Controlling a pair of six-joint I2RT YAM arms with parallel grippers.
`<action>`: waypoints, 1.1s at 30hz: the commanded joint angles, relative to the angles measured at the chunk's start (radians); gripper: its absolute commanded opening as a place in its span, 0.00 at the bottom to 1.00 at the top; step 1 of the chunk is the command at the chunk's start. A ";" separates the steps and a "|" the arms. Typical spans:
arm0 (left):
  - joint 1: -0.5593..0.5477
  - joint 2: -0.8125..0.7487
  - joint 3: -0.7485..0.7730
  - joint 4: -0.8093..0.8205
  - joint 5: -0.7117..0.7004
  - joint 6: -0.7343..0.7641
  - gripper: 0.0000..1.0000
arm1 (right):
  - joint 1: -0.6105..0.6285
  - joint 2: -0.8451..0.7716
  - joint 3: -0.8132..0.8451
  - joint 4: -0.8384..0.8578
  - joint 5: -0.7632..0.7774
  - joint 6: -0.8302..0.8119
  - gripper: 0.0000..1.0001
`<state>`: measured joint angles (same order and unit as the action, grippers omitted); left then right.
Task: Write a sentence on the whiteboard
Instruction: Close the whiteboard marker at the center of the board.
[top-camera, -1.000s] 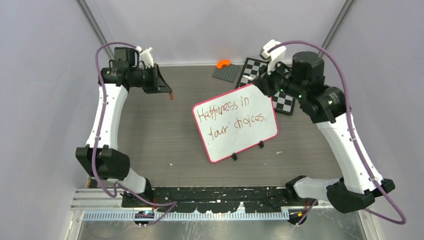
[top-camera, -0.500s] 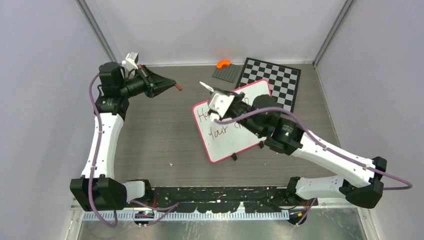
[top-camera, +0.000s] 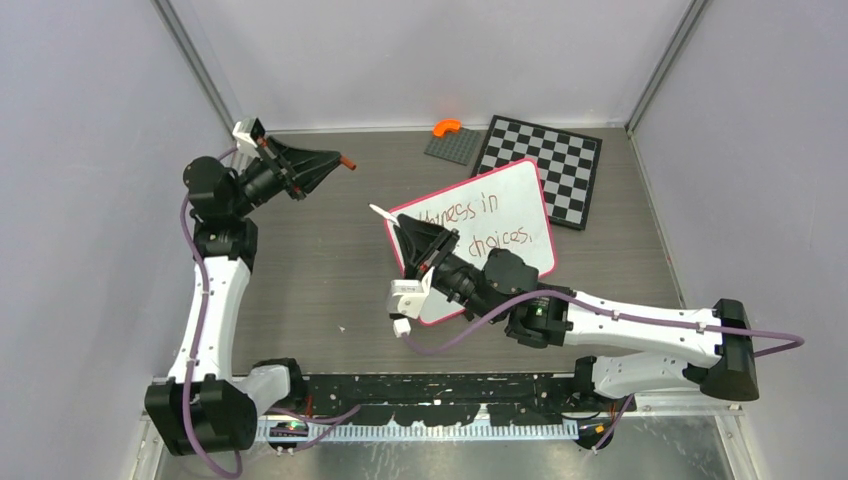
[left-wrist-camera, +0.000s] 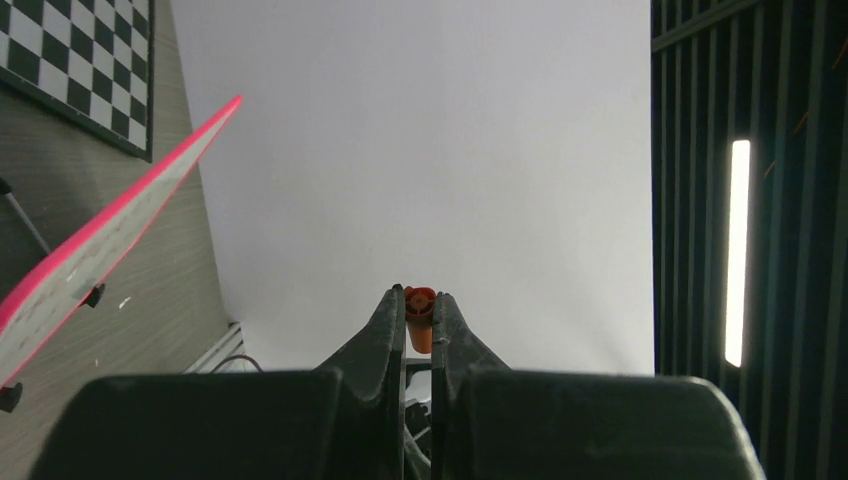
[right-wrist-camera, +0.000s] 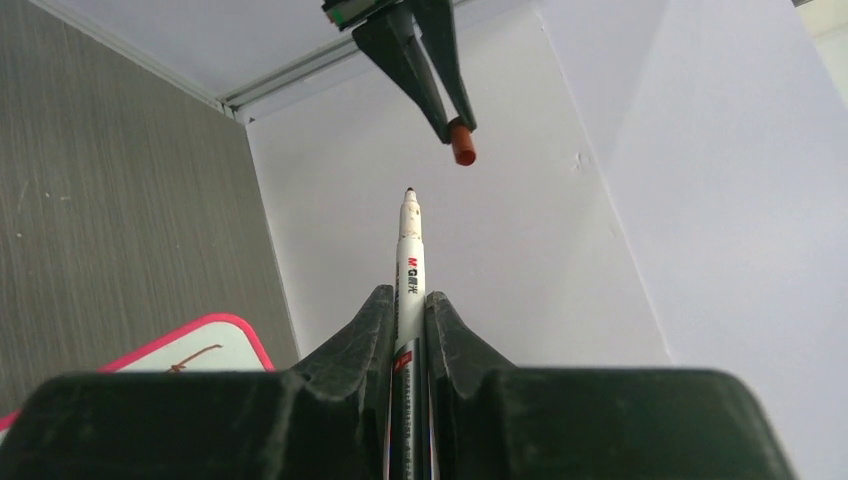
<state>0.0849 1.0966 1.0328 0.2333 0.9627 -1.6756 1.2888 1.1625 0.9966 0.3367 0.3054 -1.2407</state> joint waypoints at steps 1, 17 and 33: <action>-0.009 -0.059 -0.017 0.103 0.024 -0.037 0.00 | 0.013 -0.029 -0.016 0.118 0.039 -0.134 0.00; -0.075 -0.100 -0.068 0.083 0.027 0.017 0.00 | 0.026 0.034 0.006 0.169 0.084 -0.229 0.00; -0.076 -0.102 -0.074 0.049 0.038 0.061 0.00 | 0.029 0.043 0.027 0.170 0.109 -0.231 0.00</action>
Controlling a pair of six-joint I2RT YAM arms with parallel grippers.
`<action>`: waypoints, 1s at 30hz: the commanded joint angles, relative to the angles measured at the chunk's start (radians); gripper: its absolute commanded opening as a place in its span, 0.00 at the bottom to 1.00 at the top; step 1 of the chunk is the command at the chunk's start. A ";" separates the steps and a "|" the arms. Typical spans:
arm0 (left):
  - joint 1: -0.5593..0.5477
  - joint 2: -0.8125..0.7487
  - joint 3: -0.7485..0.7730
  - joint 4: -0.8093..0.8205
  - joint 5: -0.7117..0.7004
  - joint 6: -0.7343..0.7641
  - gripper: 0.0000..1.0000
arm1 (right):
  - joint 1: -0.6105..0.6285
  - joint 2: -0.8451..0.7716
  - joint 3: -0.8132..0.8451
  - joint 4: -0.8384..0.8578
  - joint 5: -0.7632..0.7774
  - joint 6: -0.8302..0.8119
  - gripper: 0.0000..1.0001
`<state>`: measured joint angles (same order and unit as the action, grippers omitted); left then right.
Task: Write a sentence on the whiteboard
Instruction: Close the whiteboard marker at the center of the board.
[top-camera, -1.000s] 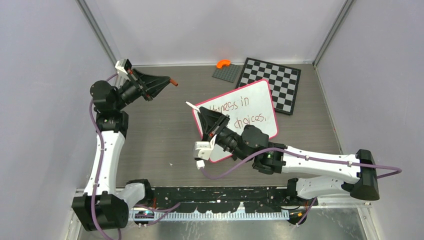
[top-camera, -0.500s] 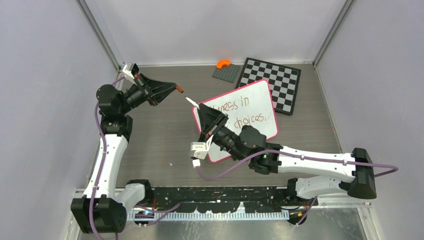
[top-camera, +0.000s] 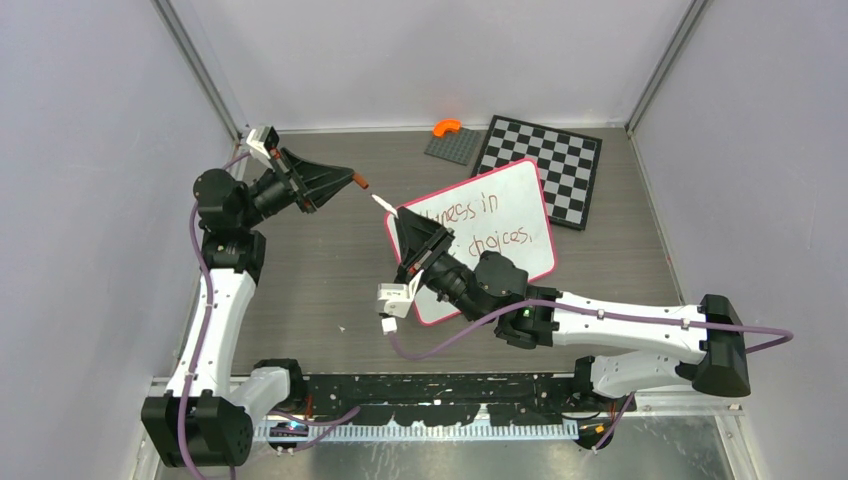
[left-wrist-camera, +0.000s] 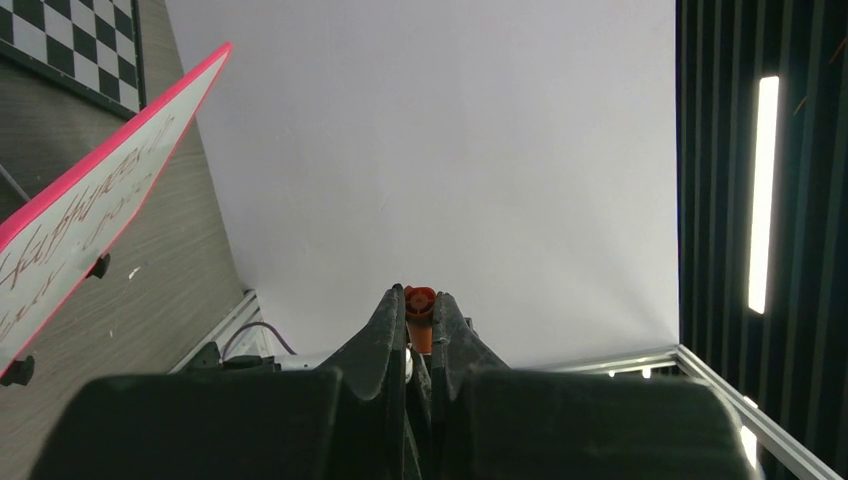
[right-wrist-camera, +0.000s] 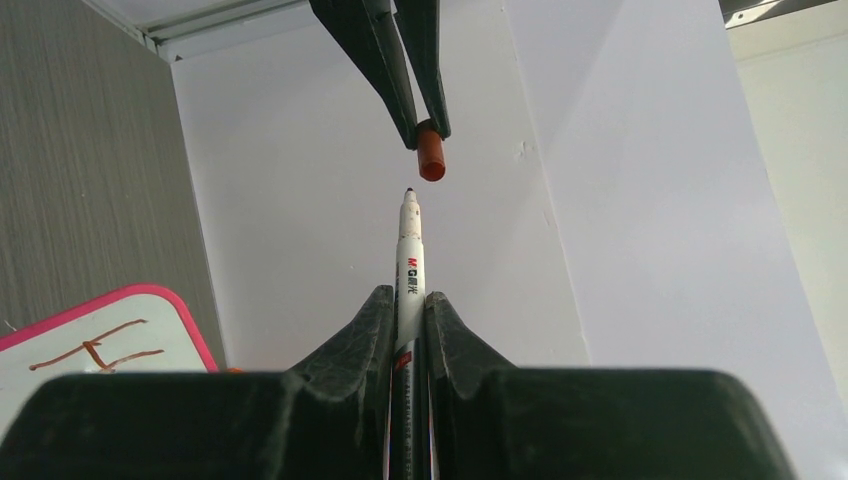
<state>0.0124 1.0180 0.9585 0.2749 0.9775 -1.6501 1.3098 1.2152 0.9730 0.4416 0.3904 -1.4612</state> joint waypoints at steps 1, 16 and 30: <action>-0.004 -0.024 0.000 0.003 0.024 0.039 0.00 | 0.006 -0.010 0.050 0.065 0.022 -0.013 0.00; -0.042 -0.023 0.012 -0.032 0.038 0.077 0.00 | 0.009 0.004 0.062 0.068 0.021 -0.020 0.00; -0.020 0.001 -0.009 0.050 0.013 -0.026 0.00 | 0.010 -0.015 0.046 0.057 0.037 -0.017 0.00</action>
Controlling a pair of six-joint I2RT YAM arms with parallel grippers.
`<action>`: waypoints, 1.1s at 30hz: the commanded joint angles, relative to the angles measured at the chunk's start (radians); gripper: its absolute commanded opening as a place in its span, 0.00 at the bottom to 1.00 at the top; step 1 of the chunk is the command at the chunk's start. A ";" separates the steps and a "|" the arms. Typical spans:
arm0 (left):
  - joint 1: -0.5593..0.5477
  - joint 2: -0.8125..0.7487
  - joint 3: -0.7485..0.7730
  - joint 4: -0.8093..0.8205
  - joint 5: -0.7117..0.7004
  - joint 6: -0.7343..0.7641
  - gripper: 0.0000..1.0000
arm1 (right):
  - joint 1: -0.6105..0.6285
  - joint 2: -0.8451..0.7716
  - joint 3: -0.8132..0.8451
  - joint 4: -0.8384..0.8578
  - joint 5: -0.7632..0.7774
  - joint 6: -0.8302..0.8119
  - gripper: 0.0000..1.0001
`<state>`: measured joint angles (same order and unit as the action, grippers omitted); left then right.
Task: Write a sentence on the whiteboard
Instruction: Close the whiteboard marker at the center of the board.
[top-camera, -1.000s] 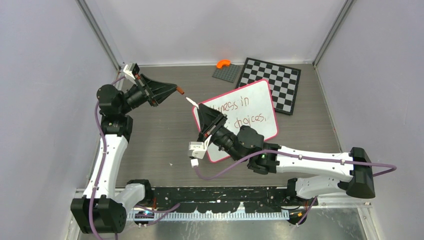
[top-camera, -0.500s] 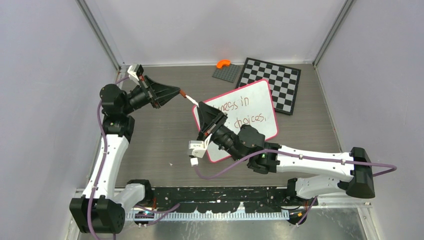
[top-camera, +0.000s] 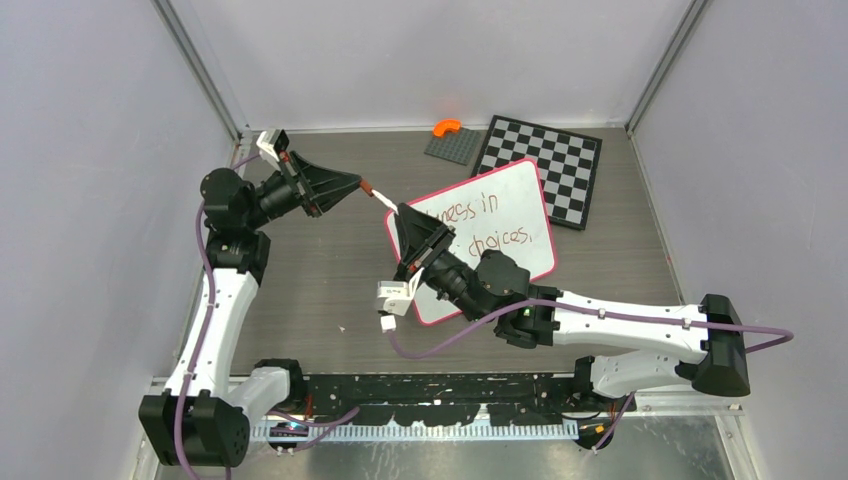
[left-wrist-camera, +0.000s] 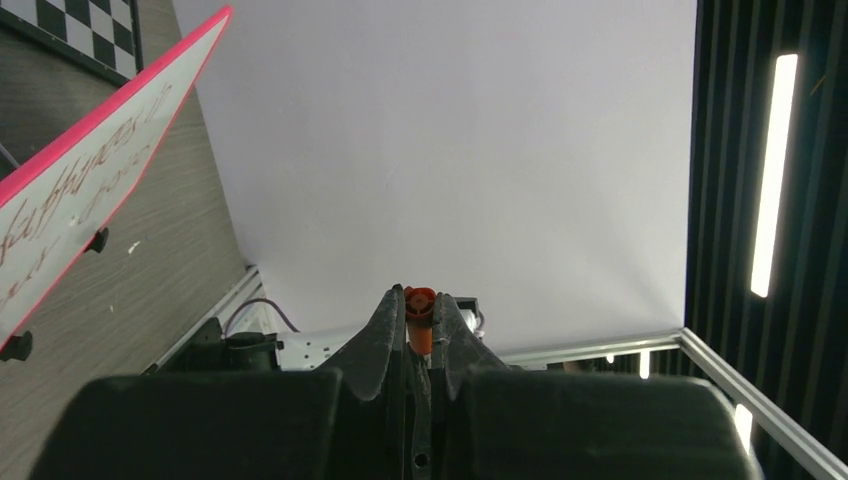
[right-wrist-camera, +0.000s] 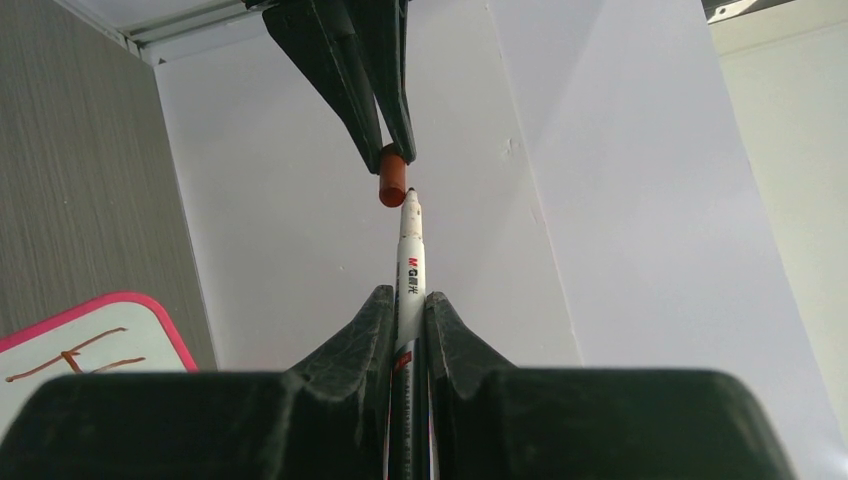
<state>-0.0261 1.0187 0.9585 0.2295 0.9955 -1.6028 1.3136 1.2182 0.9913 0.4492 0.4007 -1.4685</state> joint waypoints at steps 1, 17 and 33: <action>0.020 0.003 -0.010 0.121 -0.009 -0.094 0.00 | 0.007 -0.021 0.025 0.049 0.026 -0.011 0.00; 0.006 0.006 0.005 0.131 -0.002 -0.086 0.00 | 0.007 -0.020 0.026 0.051 0.014 -0.024 0.00; -0.045 -0.018 0.012 0.108 0.010 -0.023 0.00 | 0.006 0.055 0.081 0.045 0.077 -0.067 0.00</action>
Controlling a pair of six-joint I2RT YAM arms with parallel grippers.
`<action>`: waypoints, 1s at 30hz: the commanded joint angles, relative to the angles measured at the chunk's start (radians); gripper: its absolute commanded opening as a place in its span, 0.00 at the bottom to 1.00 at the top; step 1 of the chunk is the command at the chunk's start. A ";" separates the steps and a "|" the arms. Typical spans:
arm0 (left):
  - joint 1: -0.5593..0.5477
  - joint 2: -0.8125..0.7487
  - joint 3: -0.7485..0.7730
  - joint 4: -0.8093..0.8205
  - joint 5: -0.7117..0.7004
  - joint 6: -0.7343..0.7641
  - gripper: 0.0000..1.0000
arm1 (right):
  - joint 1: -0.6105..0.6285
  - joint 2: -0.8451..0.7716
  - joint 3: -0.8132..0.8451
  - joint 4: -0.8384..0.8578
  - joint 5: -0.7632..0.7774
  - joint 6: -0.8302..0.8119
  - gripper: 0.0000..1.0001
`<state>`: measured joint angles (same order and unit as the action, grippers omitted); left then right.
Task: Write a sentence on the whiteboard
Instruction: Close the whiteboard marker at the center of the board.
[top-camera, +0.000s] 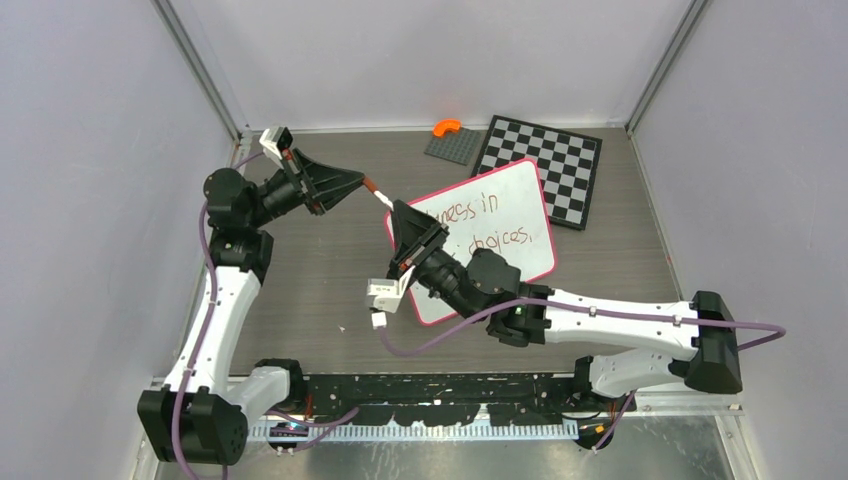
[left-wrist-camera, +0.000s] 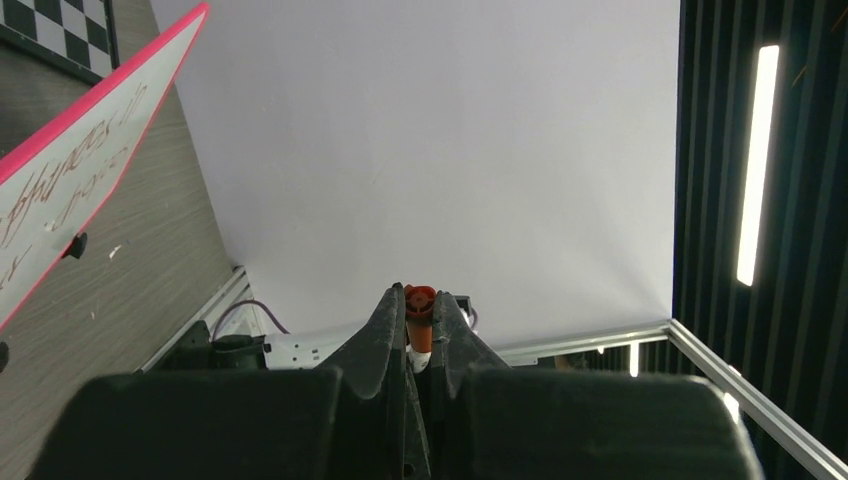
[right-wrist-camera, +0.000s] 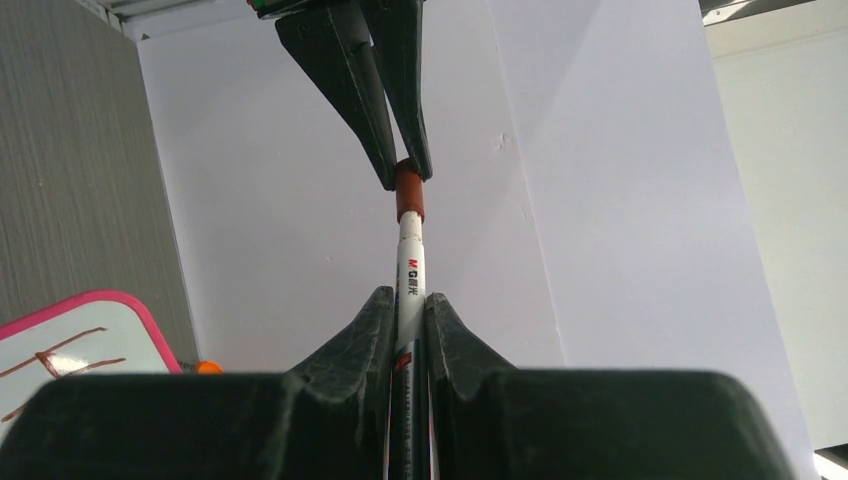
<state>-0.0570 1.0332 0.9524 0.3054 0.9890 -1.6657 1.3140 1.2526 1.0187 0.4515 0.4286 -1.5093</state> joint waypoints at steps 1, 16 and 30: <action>-0.018 -0.035 0.017 0.019 0.012 0.050 0.00 | 0.007 0.025 0.056 0.045 0.051 -0.036 0.00; -0.098 -0.072 0.034 -0.151 0.022 0.217 0.00 | 0.007 0.102 0.009 0.164 0.033 -0.210 0.00; -0.176 -0.076 0.023 -0.150 0.045 0.236 0.00 | 0.005 0.114 -0.001 0.177 0.020 -0.243 0.00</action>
<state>-0.1478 0.9924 0.9646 0.1616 0.8326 -1.4685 1.3212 1.3418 1.0080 0.5625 0.5243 -1.7287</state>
